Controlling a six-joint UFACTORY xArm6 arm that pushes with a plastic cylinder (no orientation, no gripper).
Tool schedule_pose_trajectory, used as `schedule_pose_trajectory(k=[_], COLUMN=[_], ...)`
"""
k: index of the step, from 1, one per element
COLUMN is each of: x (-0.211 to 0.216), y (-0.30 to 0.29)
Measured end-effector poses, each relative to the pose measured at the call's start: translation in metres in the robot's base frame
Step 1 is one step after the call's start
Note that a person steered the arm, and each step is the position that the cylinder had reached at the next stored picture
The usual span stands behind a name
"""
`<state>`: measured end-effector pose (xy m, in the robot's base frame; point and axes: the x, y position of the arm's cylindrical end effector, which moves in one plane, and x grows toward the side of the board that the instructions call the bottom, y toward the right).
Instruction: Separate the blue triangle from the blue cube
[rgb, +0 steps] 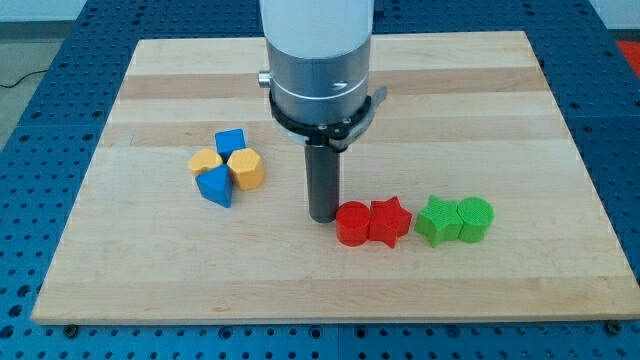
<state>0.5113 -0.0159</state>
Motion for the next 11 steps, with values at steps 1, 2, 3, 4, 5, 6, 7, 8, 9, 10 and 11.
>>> schedule_pose_trajectory(k=[1,2,3,4,5,6,7,8,9,10,11], x=[0.0,0.003,0.019,0.019,0.02,0.02,0.005,-0.035,-0.05,-0.074,-0.099], y=[-0.022,-0.028,-0.028,-0.028,-0.031,-0.048,-0.048,-0.04,-0.033,-0.031,-0.048])
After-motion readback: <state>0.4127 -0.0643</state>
